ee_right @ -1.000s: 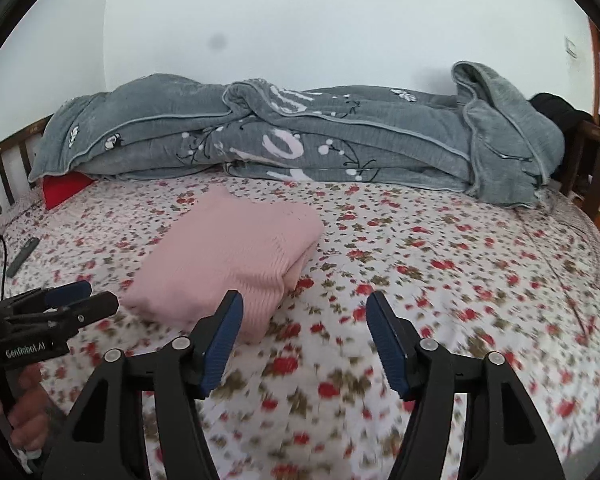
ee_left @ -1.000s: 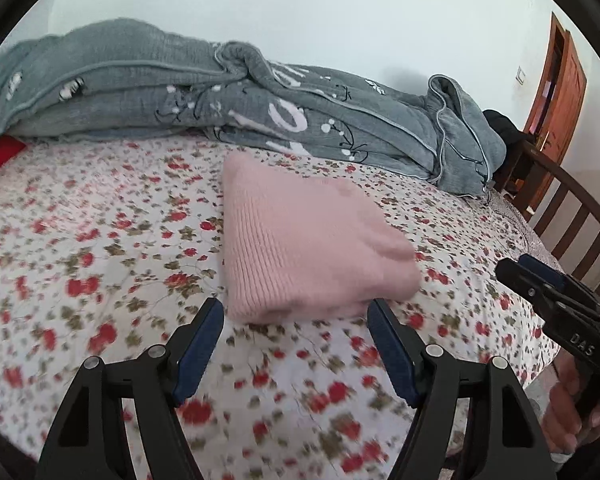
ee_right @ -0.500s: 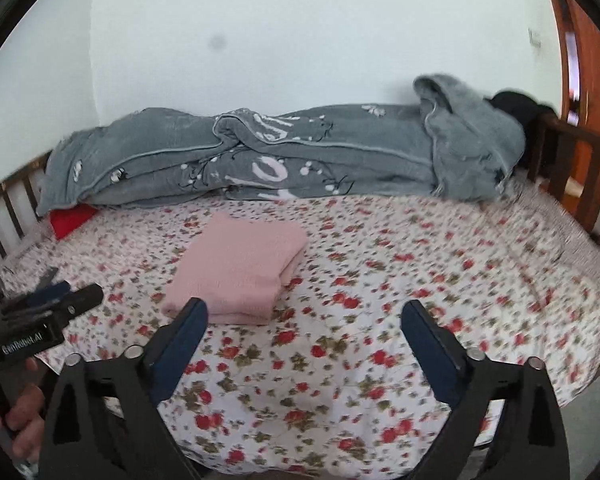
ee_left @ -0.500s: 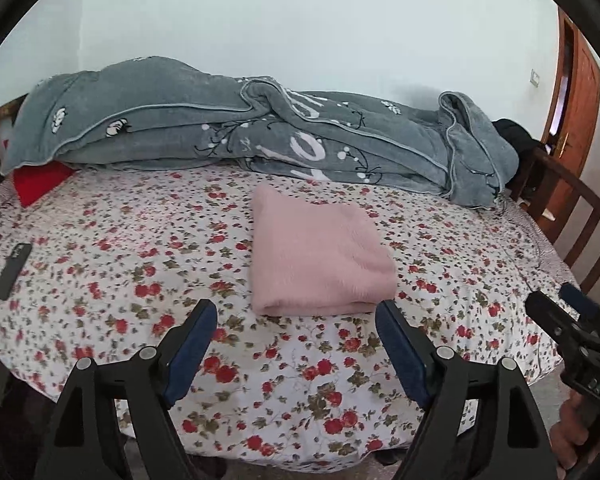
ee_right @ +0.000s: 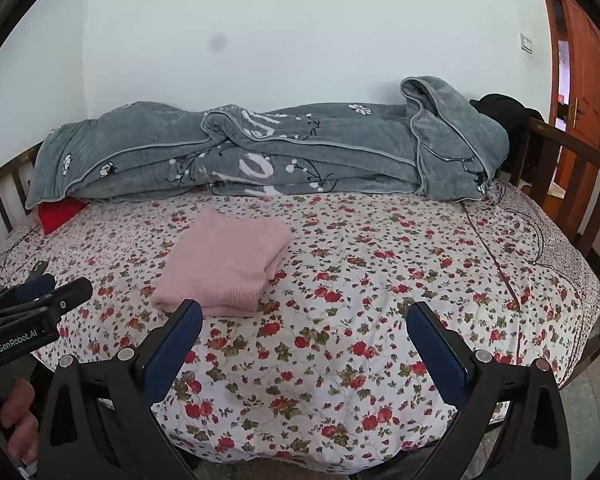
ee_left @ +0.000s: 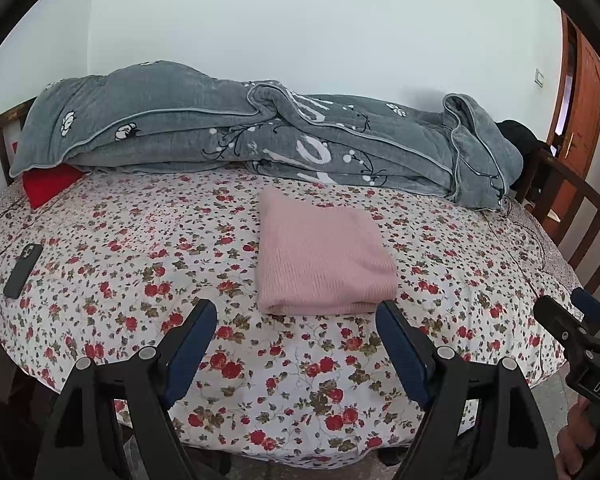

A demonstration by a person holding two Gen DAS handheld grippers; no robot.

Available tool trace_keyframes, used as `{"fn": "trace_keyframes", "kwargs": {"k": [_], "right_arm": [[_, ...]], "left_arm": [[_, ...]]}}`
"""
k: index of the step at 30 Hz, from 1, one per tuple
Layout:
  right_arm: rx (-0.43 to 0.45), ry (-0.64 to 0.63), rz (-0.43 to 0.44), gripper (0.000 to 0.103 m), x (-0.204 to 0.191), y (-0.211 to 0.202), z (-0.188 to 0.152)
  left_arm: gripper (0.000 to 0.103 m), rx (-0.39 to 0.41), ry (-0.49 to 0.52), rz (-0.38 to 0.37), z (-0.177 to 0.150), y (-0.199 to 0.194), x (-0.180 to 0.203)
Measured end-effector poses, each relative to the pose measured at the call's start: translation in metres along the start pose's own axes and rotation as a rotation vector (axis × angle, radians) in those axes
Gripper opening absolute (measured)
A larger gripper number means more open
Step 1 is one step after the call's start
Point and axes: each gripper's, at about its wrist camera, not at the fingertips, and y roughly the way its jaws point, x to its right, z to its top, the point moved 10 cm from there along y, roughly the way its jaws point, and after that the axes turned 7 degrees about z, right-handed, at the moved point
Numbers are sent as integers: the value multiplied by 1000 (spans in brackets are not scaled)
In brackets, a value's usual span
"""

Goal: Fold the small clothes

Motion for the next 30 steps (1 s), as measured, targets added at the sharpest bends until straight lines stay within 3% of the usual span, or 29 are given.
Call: {"fn": "trace_keyframes", "kwargs": {"k": [30], "right_arm": [[14,-19,2,100,-6,-8,1]], "left_arm": [[81,1,-1,13,-1,-3,-5]]}}
